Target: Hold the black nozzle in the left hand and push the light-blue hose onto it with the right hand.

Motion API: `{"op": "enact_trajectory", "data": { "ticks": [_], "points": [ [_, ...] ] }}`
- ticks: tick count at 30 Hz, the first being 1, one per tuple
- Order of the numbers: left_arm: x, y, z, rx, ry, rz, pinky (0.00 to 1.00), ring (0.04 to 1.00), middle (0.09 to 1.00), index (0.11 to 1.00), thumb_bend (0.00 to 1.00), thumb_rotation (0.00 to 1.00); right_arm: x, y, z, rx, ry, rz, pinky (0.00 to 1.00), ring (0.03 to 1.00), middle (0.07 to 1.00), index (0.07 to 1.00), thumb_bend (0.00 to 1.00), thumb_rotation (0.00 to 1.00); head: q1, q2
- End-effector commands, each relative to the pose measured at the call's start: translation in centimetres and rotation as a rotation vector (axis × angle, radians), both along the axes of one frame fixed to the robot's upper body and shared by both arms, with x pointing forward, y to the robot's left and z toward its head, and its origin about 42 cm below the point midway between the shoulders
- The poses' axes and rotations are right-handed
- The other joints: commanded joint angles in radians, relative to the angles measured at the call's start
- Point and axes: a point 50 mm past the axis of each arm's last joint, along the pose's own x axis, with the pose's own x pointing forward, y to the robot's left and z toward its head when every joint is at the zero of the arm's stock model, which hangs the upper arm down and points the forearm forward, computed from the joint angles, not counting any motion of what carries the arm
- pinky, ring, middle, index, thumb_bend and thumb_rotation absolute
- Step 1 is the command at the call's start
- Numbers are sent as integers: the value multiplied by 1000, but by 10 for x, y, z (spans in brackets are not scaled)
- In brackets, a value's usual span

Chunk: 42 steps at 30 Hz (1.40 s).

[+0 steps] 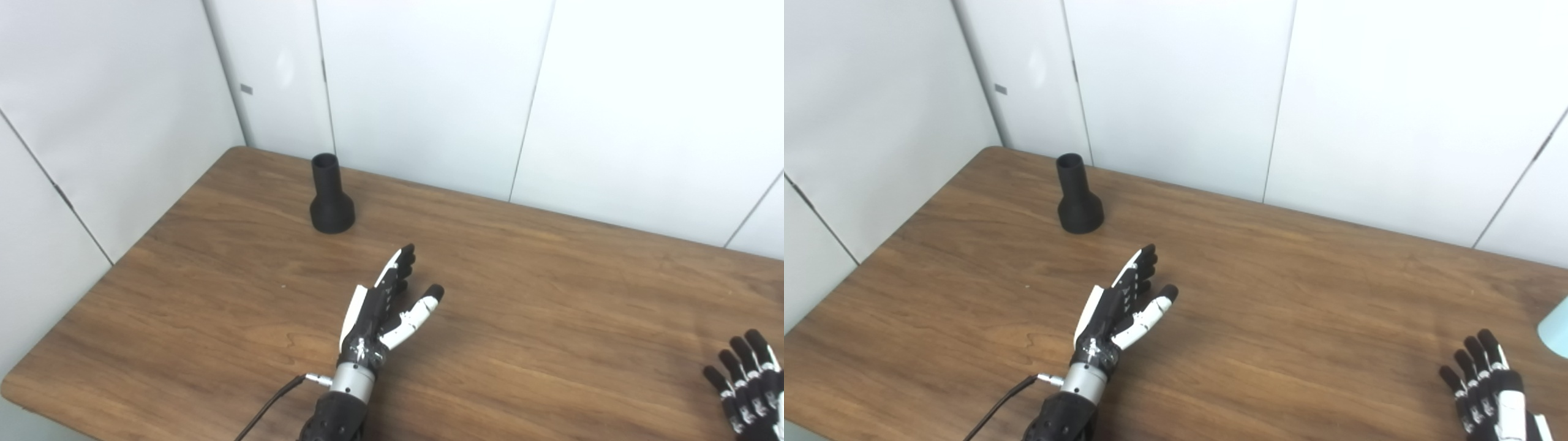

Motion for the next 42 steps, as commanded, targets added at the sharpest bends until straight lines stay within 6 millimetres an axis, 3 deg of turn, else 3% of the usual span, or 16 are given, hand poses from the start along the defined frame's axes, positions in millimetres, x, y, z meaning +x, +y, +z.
{"op": "enact_trajectory", "data": {
  "ticks": [1, 4, 9, 12, 19, 28, 34, 38, 42],
  "points": [
    [5, 4, 5, 40, -29, 23, 909, 925, 921, 930, 687, 398, 2, -1, 12, -23, -45, -6, 947, 942, 931, 922, 603, 891, 0, 1],
    [7, 16, 15, 83, -81, 59, 886, 897, 892, 916, 757, 299, 2, -1, 11, -27, -47, 5, 919, 938, 935, 913, 608, 843, 0, 0],
    [8, 36, 35, 141, -140, 112, 828, 857, 885, 921, 782, 169, 1, 0, 13, -43, -51, 19, 908, 936, 937, 915, 578, 751, -8, 6],
    [8, 48, 45, 204, -149, 171, 825, 856, 882, 912, 815, 177, 0, 0, 15, -54, -44, 13, 888, 931, 934, 911, 581, 723, -12, 9],
    [10, 77, 71, 336, -188, 256, 825, 874, 883, 917, 787, 162, 0, 2, 14, -58, -33, 12, 862, 910, 915, 904, 580, 700, -18, 13],
    [14, 111, 92, 448, -199, 347, 854, 879, 880, 900, 811, 195, 3, 3, 13, -26, -35, 41, 902, 928, 933, 919, 611, 750, -21, 11],
    [23, 130, 102, 538, -216, 413, 878, 862, 855, 878, 836, 195, 5, 1, 8, -13, -36, 39, 911, 933, 937, 916, 632, 780, -26, 11],
    [32, 139, 109, 547, -205, 439, 806, 861, 877, 888, 834, 218, 4, 1, 8, -13, -38, 40, 901, 933, 937, 918, 633, 791, -30, 11],
    [45, 150, 112, 547, -207, 442, 810, 851, 883, 890, 815, 179, 4, 2, 9, -10, -36, 42, 896, 936, 942, 925, 638, 785, -32, 11]
  ]
}}
